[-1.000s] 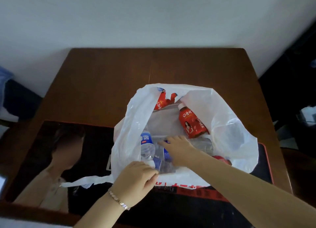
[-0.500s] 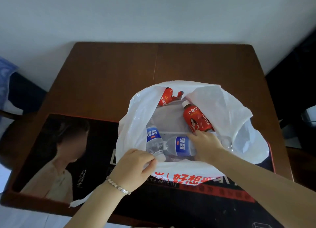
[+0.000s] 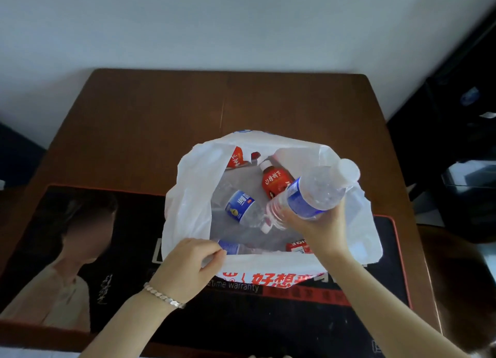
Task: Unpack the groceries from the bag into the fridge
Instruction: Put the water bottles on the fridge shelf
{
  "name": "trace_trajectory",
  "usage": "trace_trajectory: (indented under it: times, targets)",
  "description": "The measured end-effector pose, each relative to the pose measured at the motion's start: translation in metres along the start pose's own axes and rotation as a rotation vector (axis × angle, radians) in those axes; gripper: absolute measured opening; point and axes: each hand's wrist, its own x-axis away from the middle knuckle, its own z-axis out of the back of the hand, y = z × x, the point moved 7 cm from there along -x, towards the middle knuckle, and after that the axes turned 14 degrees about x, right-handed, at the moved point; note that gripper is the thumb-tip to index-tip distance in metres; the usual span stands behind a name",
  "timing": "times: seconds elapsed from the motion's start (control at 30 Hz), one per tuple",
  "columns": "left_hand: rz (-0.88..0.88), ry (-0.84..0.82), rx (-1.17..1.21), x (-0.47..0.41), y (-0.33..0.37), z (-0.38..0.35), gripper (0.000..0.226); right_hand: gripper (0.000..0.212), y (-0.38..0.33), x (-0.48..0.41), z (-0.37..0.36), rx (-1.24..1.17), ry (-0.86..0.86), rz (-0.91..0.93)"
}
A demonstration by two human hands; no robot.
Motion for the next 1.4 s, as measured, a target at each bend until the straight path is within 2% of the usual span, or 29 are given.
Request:
trace_trajectory:
  times: [0.23, 0.37, 0.47, 0.57, 0.67, 0.73, 0.8, 0.9, 0.97, 1.07, 1.13, 1.2, 1.27, 1.37, 1.4]
  targets:
    - [0.014, -0.012, -0.039, 0.006, 0.001, -0.004, 0.046, 0.075, 0.045, 0.018, -0.002, 0.069, 0.033, -0.093]
    - [0.068, -0.024, -0.051, 0.006, -0.001, -0.007, 0.053, 0.077, 0.041, 0.023, 0.010, 0.153, 0.077, -0.046]
    - [0.143, -0.048, -0.031, 0.004, 0.004, -0.006, 0.043, 0.076, 0.031, 0.023, 0.021, 0.085, 0.107, -0.045]
    - [0.302, -0.213, -0.143, -0.005, 0.007, -0.010, 0.039, 0.076, 0.008, 0.019, 0.038, 0.049, 0.217, 0.057]
    - [0.446, -0.441, -0.364, -0.032, 0.005, -0.014, 0.035, 0.058, -0.011, 0.012, 0.047, 0.185, 0.227, 0.155]
    - [0.414, -0.475, -0.466, -0.063, 0.007, -0.019, 0.024, 0.044, -0.016, 0.011, 0.044, 0.292, 0.162, 0.177]
    - [0.276, -0.480, -0.530, -0.093, 0.012, -0.036, 0.026, 0.037, -0.017, 0.013, 0.043, 0.340, 0.130, 0.172]
    - [0.085, -0.716, -0.605, -0.107, 0.010, -0.082, 0.040, 0.033, -0.019, 0.011, 0.051, 0.379, 0.127, 0.126]
    - [0.032, -0.804, -0.772, -0.107, 0.002, -0.105, 0.039, 0.029, -0.020, 0.006, 0.055, 0.447, 0.111, 0.109]
    - [-0.065, -0.807, -1.043, -0.108, -0.009, -0.122, 0.033, 0.031, -0.011, 0.003, 0.060, 0.517, 0.091, 0.034]
    - [-0.146, -0.788, -1.085, -0.107, -0.003, -0.121, 0.030, 0.035, -0.001, 0.002, 0.062, 0.503, 0.080, -0.040]
    - [-0.195, -0.720, -1.035, -0.106, 0.013, -0.108, 0.030, 0.034, 0.012, 0.002, 0.063, 0.437, 0.054, -0.125]
    - [-0.186, -0.597, -0.958, -0.108, 0.033, -0.084, 0.032, 0.033, 0.019, 0.002, 0.066, 0.440, 0.055, -0.131]
    - [-0.099, -0.324, -0.690, -0.109, 0.066, -0.028, 0.036, 0.039, 0.021, 0.005, 0.071, 0.425, 0.087, -0.093]
    - [-0.085, -0.219, -0.580, -0.107, 0.074, -0.008, 0.036, 0.040, 0.016, 0.006, 0.074, 0.488, 0.109, -0.070]
